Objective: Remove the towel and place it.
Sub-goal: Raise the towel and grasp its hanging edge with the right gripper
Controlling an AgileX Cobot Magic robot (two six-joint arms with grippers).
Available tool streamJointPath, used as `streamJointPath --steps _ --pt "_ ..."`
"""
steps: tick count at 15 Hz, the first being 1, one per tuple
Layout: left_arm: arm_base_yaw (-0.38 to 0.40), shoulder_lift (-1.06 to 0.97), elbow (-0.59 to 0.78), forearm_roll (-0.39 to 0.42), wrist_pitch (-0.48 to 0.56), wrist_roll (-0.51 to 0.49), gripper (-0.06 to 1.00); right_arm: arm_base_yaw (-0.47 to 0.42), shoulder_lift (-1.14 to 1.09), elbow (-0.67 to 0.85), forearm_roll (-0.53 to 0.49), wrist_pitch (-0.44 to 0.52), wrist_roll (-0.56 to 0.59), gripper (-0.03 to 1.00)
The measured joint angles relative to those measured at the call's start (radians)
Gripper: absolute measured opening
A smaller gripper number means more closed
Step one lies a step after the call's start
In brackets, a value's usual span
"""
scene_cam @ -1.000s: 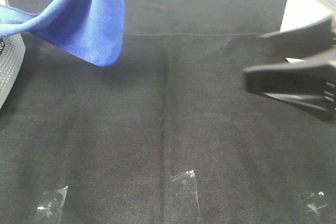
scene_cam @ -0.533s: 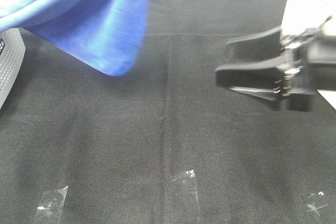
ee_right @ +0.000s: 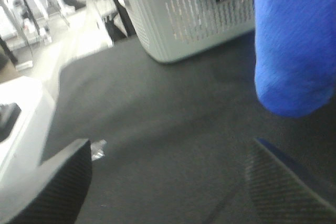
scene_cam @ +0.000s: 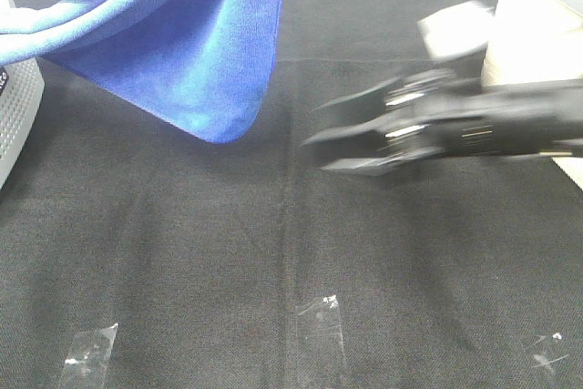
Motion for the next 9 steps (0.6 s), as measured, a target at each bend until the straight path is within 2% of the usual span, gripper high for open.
streamJointPath --steps 3,7,9 --pt "0.0 0.0 0.0 0.0 0.0 0.0 0.0 0.056 0.107 -0.138 0.0 -0.045 0.019 0.77" --pt "0.0 0.0 0.0 0.0 0.0 0.0 0.0 0.058 0.228 -0.307 0.001 -0.092 0.151 0.77" --pt "0.0 0.0 0.0 0.0 0.0 0.0 0.0 0.058 0.272 -0.367 0.001 -0.092 0.176 0.77"
